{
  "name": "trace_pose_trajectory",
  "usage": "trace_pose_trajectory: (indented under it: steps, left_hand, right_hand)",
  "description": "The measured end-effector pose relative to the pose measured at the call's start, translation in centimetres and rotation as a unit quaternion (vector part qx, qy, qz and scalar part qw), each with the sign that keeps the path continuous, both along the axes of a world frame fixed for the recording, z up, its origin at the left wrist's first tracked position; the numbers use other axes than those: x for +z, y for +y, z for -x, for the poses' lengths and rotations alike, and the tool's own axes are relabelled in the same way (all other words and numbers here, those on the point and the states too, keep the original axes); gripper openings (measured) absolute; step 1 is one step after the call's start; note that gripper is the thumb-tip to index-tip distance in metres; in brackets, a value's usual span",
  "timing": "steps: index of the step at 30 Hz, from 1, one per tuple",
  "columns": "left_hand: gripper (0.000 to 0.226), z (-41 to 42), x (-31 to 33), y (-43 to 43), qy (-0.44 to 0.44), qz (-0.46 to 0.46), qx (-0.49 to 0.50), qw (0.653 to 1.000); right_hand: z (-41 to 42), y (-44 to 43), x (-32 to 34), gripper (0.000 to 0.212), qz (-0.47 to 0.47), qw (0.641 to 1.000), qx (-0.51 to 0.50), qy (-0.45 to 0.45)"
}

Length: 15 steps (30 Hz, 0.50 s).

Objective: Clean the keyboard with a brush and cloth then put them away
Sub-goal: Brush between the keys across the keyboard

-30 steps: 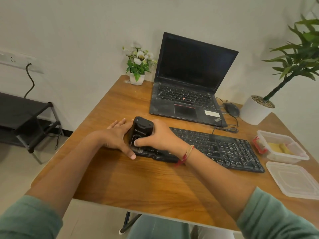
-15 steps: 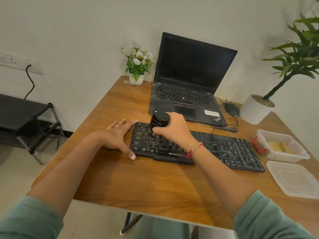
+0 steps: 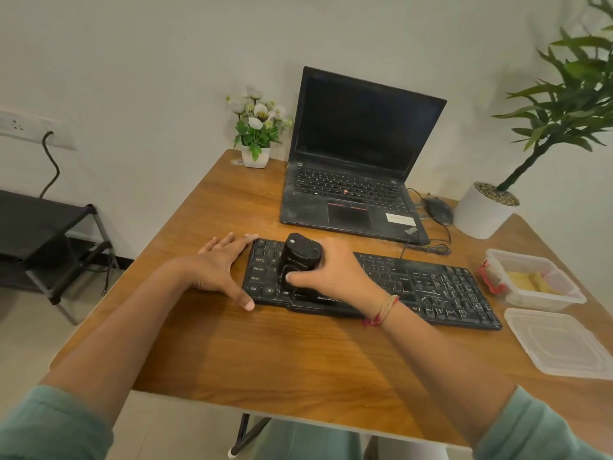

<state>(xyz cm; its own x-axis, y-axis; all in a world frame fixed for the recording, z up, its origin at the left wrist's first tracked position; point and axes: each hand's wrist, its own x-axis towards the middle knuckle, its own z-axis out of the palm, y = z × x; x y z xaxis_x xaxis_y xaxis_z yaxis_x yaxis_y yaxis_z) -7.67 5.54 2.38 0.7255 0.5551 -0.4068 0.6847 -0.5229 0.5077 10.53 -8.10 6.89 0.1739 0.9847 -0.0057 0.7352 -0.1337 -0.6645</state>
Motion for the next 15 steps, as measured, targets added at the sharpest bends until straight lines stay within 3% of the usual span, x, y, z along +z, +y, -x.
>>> trace_pose_trajectory:
  steps: [3, 6, 8, 12, 15]
  left_hand:
    - [0.148, 0.0, 0.0, 0.0, -0.003, -0.001, 0.003, 1.000]
    - [0.151, 0.0, -0.2, 0.1, -0.005, -0.005, -0.004, 1.000]
    - [0.154, -0.2, -0.2, 0.2, -0.005, -0.008, -0.009, 1.000]
    - [0.154, -0.3, -0.2, 0.5, -0.008, -0.012, -0.019, 1.000]
    - [0.154, -0.3, -0.1, 0.4, -0.005, -0.007, -0.021, 1.000]
  right_hand:
    - [0.2, -0.1, 0.1, 0.024, 0.012, 0.999, 0.011, 0.040]
    - [-1.4, 0.8, 0.5, 0.023, -0.033, 0.997, -0.055, -0.041]
    - [-1.2, 0.7, 0.4, 0.023, -0.049, 0.995, -0.074, -0.036]
    - [0.9, -0.4, -0.2, 0.025, -0.030, 0.999, 0.006, -0.016]
    - [0.0, 0.2, 0.3, 0.026, -0.022, 0.999, -0.024, -0.016]
